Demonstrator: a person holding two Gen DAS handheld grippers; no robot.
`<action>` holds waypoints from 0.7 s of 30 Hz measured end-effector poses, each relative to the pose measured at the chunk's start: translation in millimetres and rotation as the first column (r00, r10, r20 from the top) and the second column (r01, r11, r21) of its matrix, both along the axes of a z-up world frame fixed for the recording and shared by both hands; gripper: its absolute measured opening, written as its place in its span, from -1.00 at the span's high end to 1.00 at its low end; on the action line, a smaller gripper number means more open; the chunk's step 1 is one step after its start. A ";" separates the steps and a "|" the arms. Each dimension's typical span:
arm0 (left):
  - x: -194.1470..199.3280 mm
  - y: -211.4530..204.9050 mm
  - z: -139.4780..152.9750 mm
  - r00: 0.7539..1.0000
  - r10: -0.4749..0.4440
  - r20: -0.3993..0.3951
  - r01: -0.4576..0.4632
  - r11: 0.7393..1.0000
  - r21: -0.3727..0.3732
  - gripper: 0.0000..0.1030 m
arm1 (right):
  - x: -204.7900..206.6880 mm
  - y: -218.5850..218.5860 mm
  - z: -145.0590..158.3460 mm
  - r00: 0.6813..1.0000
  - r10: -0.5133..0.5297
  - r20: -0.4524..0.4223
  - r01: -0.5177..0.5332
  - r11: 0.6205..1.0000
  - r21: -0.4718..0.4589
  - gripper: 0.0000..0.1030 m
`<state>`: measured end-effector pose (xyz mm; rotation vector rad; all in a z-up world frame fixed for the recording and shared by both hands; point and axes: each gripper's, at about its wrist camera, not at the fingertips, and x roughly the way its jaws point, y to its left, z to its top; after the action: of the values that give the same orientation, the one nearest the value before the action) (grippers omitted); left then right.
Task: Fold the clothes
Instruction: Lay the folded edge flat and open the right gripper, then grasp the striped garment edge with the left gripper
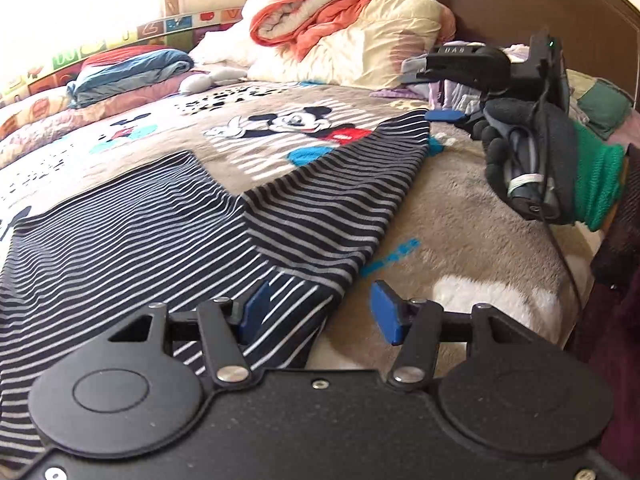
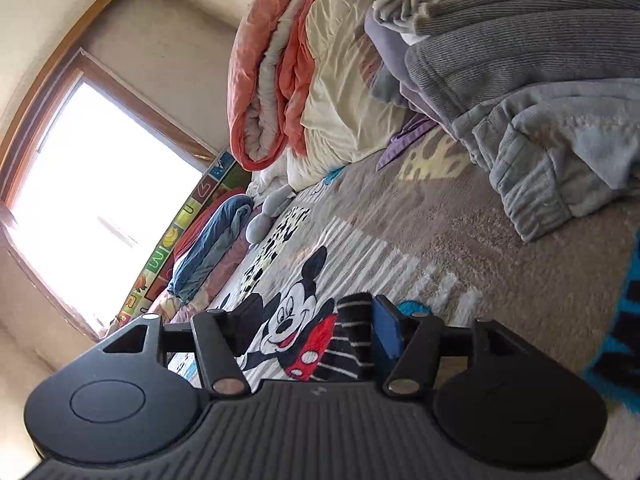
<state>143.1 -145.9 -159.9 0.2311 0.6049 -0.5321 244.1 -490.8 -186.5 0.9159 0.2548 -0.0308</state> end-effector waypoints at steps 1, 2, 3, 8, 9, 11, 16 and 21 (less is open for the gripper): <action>-4.6 3.9 -2.0 1.000 0.018 -0.006 -0.018 1.000 0.007 -0.06 | -5.1 10.9 4.5 0.999 0.034 0.007 -0.034 0.999 -0.028 -0.17; -8.2 7.3 -1.9 0.999 0.033 -0.015 -0.034 0.999 -0.001 -0.06 | -10.4 22.2 8.9 0.997 0.070 0.013 -0.069 0.996 -0.058 -0.15; -11.6 10.4 -2.0 0.999 0.049 -0.021 -0.050 0.999 -0.007 -0.06 | -17.4 38.6 14.3 0.992 0.127 0.018 -0.124 0.987 -0.105 -0.12; -19.9 7.6 -12.4 0.997 0.079 0.005 -0.079 0.995 0.068 -0.12 | -53.9 128.2 35.0 0.909 0.417 -0.014 -0.395 0.848 -0.354 0.05; -22.2 5.5 -14.6 0.997 0.076 0.015 -0.077 0.993 0.088 -0.12 | -59.9 144.9 35.5 0.887 0.461 -0.033 -0.437 0.812 -0.387 0.07; -30.1 4.0 -14.0 0.997 0.072 0.041 -0.076 0.992 0.105 -0.12 | -61.2 183.1 23.1 0.834 0.506 -0.220 -0.542 0.677 -0.499 0.08; -61.6 8.1 -11.4 0.994 0.041 0.097 -0.053 0.991 0.125 -0.13 | -99.5 213.5 21.0 0.857 0.432 -0.279 -0.498 0.559 -0.663 0.05; -95.1 0.4 -31.9 0.982 -0.067 0.174 0.019 0.964 0.265 -0.12 | -119.3 163.6 4.2 0.876 0.414 -0.248 -0.479 0.801 -0.359 -0.02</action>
<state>48.0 -145.5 -191.8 0.5393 0.4919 -0.4665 124.8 -327.2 -182.3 0.4116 0.5883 0.2777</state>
